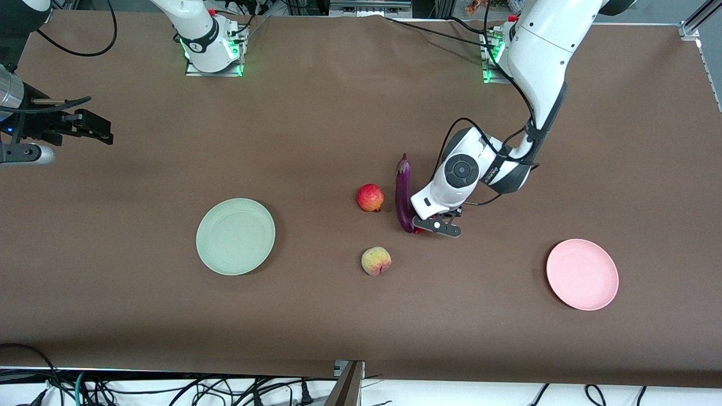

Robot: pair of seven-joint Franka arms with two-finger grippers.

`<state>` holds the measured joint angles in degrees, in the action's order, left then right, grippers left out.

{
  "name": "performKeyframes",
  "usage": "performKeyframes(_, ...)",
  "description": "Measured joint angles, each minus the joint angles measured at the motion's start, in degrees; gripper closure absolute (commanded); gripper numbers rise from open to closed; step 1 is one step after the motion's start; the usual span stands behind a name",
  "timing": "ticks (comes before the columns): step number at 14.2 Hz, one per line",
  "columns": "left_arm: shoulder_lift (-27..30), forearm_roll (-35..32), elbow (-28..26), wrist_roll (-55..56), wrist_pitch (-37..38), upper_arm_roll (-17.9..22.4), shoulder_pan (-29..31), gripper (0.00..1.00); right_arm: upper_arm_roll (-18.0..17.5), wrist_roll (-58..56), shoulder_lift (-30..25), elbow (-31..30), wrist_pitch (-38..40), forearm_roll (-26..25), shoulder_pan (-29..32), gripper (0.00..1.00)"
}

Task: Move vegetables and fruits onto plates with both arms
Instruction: 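Carry the chili with the left gripper over the pink plate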

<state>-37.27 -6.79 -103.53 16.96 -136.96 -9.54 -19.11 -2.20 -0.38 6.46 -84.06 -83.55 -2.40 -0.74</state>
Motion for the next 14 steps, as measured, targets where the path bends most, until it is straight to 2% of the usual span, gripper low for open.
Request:
performKeyframes(2, 1.6, -0.1, 1.5, 0.0, 5.1, 1.0, 0.4, 0.97, 0.0, 0.0, 0.0, 0.0, 0.0, 0.0, 0.0, 0.0)
performKeyframes(4, 4.1, -0.9, 3.4, -0.2, 13.7, 2.1, 1.8, 0.92, 0.0, 0.0, 0.0, 0.0, 0.0, 0.0, 0.0, 0.0)
performKeyframes(7, 6.8, -5.5, 6.5, -4.3, 24.3, 2.6, 5.4, 0.92, 0.0, 0.0, 0.0, 0.0, 0.0, 0.0, 0.0, 0.0)
performKeyframes(11, 7.1, -11.5, 8.8, -15.4, 27.1, 2.8, 11.0, 0.88, 0.0, 0.0, 0.2, 0.0, 0.0, 0.0, 0.0, 0.0)
performKeyframes(14, 5.5, -12.5, 11.6, -24.6, 26.9, 2.8, 15.9, 0.88, -0.1, 0.0, 0.6, 0.0, -1.0, 0.0, 0.0, 0.0)
